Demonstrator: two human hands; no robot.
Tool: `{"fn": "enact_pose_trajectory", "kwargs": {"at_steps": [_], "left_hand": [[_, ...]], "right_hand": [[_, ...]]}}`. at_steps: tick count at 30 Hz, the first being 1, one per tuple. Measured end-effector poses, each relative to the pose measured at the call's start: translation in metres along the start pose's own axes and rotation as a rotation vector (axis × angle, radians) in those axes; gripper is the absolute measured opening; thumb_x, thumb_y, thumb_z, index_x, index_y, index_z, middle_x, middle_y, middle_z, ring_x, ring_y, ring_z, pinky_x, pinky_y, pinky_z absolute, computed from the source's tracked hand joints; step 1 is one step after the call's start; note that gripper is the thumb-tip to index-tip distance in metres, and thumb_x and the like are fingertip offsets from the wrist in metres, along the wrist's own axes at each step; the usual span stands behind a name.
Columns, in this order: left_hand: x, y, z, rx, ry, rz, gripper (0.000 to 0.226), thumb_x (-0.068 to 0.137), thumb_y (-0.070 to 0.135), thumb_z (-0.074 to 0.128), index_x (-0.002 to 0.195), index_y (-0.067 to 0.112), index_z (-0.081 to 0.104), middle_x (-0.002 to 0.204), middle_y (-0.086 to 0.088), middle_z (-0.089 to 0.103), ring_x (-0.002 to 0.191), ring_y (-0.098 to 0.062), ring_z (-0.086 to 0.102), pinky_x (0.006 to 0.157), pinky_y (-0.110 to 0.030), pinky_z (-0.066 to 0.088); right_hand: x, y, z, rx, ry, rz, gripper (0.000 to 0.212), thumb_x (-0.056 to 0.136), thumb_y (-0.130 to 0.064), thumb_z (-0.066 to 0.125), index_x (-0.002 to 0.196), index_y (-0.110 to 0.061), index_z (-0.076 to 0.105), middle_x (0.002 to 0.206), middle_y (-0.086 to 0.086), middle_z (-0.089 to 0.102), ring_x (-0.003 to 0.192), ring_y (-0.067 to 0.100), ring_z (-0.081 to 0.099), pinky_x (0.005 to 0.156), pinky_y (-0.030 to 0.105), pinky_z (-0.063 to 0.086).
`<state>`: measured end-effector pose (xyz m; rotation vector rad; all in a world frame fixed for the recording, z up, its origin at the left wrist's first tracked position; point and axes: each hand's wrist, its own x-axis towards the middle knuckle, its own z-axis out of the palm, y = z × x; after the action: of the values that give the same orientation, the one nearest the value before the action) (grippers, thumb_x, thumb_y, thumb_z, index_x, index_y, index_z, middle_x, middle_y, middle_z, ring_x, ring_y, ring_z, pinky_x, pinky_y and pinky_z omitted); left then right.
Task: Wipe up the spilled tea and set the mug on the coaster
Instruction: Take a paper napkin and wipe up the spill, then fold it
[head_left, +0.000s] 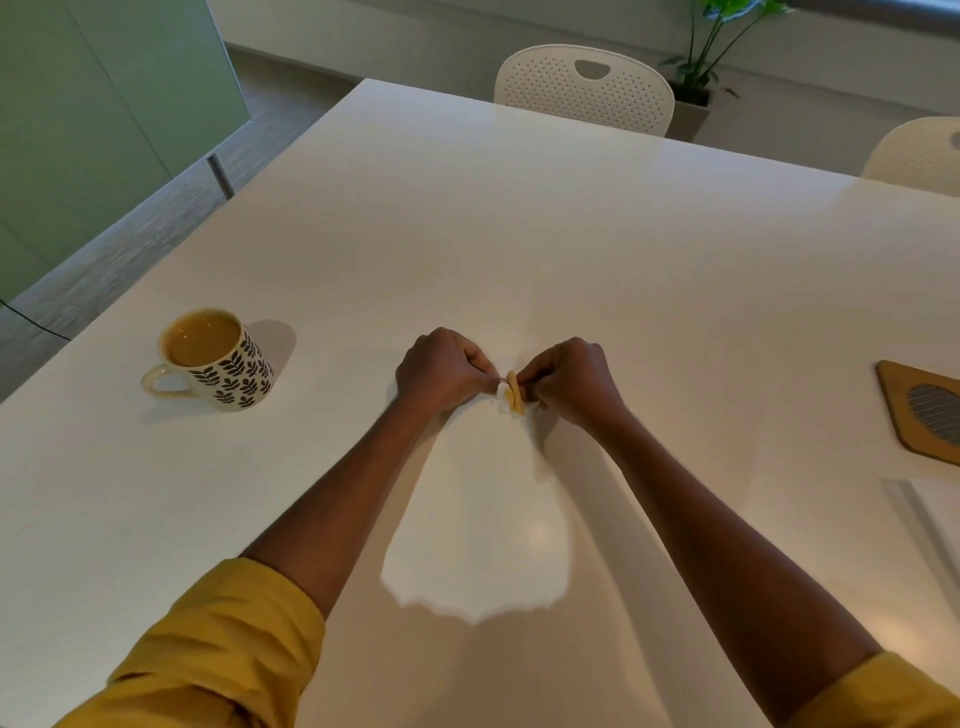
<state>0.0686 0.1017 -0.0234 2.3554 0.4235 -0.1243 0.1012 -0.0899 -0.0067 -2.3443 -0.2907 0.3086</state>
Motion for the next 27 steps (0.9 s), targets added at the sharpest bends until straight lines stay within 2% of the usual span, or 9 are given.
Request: {"fn": "enact_pose_trajectory", "kwargs": {"at_steps": [4,8,12,20,22,24,27], "left_hand": [[0.004,0.004,-0.003,0.042,-0.030,-0.001,0.031,0.070,0.051,0.100,0.083,0.026,0.088,0.085,0.008,0.084,0.083,-0.014,0.075,0.062,-0.024,0.045],[0.005,0.012,-0.001,0.076,-0.070,0.009,0.028,0.072,0.049,0.100,0.082,0.026,0.087,0.084,0.008,0.083,0.084,-0.015,0.075,0.068,-0.027,0.051],[0.001,0.017,0.002,0.110,-0.099,0.022,0.023,0.070,0.046,0.100,0.075,0.029,0.085,0.079,0.011,0.081,0.082,-0.013,0.074,0.065,-0.026,0.049],[-0.037,0.009,0.007,0.066,-0.177,0.018,0.027,0.066,0.050,0.101,0.074,0.029,0.086,0.075,0.012,0.081,0.079,-0.012,0.074,0.067,-0.028,0.053],[-0.056,0.002,0.008,0.046,-0.189,0.001,0.026,0.063,0.050,0.102,0.075,0.033,0.087,0.074,0.015,0.081,0.078,-0.008,0.075,0.066,-0.026,0.051],[-0.081,-0.010,0.010,-0.021,-0.207,-0.002,0.021,0.062,0.046,0.103,0.072,0.038,0.086,0.070,0.019,0.079,0.072,-0.002,0.072,0.065,-0.024,0.050],[-0.126,-0.025,0.012,-0.329,-0.237,-0.010,0.017,0.059,0.039,0.101,0.067,0.036,0.086,0.055,0.017,0.070,0.049,0.003,0.056,0.054,-0.020,0.044]], "right_hand": [[0.000,-0.002,-0.004,-0.020,-0.029,0.012,0.023,0.079,0.002,0.086,0.078,-0.020,0.088,0.064,-0.011,0.076,0.052,-0.001,0.067,0.057,0.015,0.057],[-0.004,-0.001,-0.007,-0.067,-0.040,-0.001,0.021,0.082,0.001,0.086,0.084,-0.020,0.088,0.076,-0.008,0.079,0.066,0.007,0.071,0.066,0.025,0.064],[-0.012,0.005,-0.007,-0.096,-0.035,-0.016,0.020,0.081,0.000,0.086,0.087,-0.019,0.089,0.084,-0.005,0.081,0.077,0.012,0.074,0.074,0.034,0.067],[-0.050,0.013,-0.001,-0.102,-0.071,-0.018,0.014,0.081,-0.012,0.092,0.084,-0.025,0.088,0.077,-0.012,0.075,0.072,0.007,0.070,0.060,0.016,0.052],[-0.072,0.014,-0.001,-0.054,-0.094,-0.016,0.020,0.081,-0.014,0.092,0.077,-0.032,0.086,0.072,-0.013,0.073,0.064,0.002,0.069,0.054,0.013,0.051],[-0.099,0.019,0.002,0.046,-0.123,-0.002,0.025,0.079,-0.009,0.093,0.075,-0.033,0.086,0.069,-0.011,0.075,0.058,0.000,0.069,0.055,0.014,0.055],[-0.142,0.028,0.005,0.384,-0.152,0.096,0.017,0.077,-0.008,0.094,0.083,-0.024,0.090,0.078,-0.003,0.082,0.069,0.009,0.076,0.062,0.021,0.060]]}}
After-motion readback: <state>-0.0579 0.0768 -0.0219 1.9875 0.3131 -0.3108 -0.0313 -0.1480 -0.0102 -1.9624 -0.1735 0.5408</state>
